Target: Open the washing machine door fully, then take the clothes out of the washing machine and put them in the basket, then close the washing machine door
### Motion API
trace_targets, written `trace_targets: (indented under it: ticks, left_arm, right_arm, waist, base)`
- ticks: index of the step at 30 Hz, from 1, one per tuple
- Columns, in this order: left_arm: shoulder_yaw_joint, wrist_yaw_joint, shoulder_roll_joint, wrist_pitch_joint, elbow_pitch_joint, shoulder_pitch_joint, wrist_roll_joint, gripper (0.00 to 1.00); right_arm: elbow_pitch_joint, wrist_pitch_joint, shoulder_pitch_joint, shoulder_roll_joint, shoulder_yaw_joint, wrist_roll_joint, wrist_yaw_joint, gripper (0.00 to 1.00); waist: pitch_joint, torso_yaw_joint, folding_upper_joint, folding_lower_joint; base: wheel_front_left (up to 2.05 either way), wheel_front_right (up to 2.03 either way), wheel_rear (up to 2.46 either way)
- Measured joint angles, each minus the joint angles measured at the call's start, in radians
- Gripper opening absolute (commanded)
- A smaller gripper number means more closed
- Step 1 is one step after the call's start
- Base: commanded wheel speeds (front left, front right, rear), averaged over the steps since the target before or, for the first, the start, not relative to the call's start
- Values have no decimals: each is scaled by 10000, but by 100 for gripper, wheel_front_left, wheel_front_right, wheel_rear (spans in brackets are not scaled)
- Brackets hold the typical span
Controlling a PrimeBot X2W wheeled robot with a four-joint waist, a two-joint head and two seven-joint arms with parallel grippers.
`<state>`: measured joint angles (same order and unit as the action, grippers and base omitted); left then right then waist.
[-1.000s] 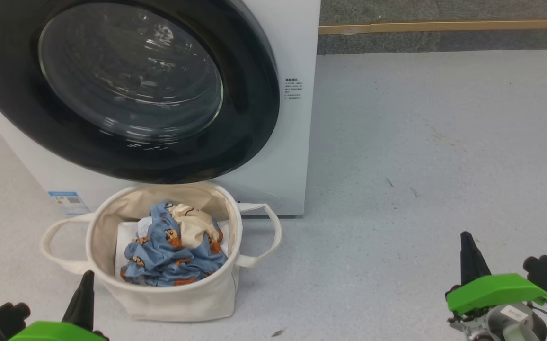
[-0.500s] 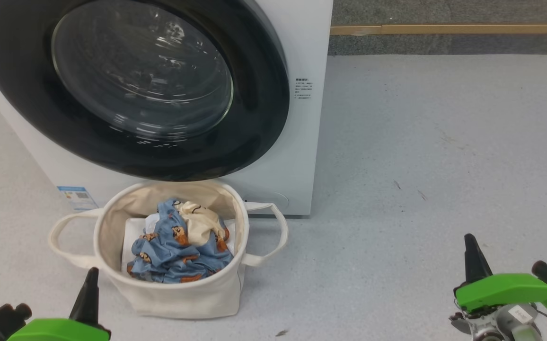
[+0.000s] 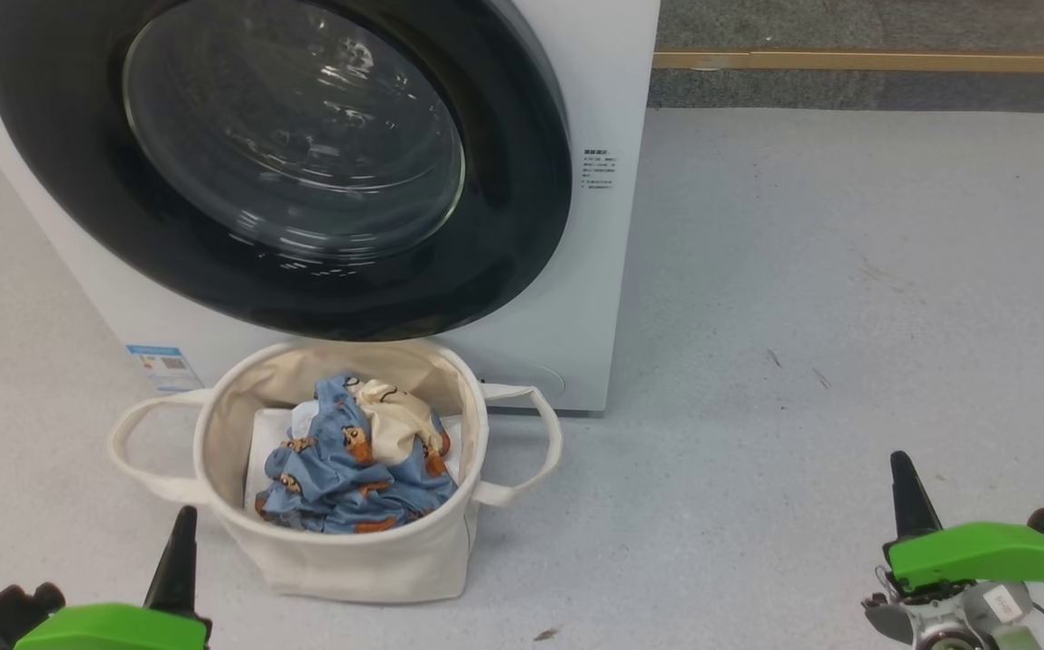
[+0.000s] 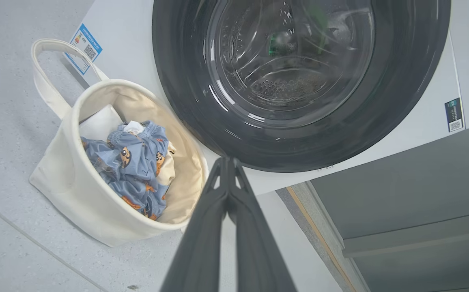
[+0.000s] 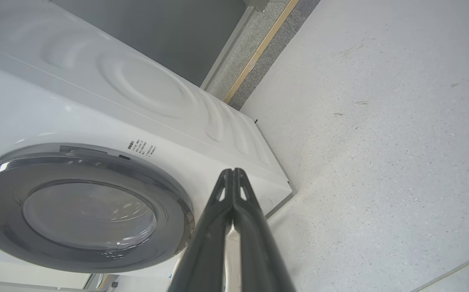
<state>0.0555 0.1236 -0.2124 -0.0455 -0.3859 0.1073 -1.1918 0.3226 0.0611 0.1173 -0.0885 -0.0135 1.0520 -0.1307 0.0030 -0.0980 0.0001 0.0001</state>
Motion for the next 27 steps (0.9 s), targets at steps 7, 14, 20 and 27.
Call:
trace_targets:
  ticks: [7, 14, 20, 27]
  left_arm:
    - [-134, 0, 224, 190, 146, -23, -539, 0]
    - [-353, 2, 428, 408, 267, -34, -1060, 0]
    - [-462, 2, 617, 546, 385, -43, -1503, 0]
    - [-675, 2, 832, 777, 527, -63, -2025, 0]
  right_arm:
    - [-65, -226, -6, 58, -123, 709, 0, 0]
    - [-102, -426, -17, 115, -282, 1429, 0, 0]
    - [-138, -612, -40, 138, -385, 2033, 0, 0]
    - [-196, -821, -131, 159, -531, 2757, 0, 0]
  waist:
    - [0, 128, 0, 0]
    - [0, 255, 0, 0]
    - [1, 364, 0, 0]
    - [1, 490, 0, 0]
  base:
    - [0, 0, 0]
    - [0, 0, 0]
    - [0, 0, 0]
    - [0, 0, 0]
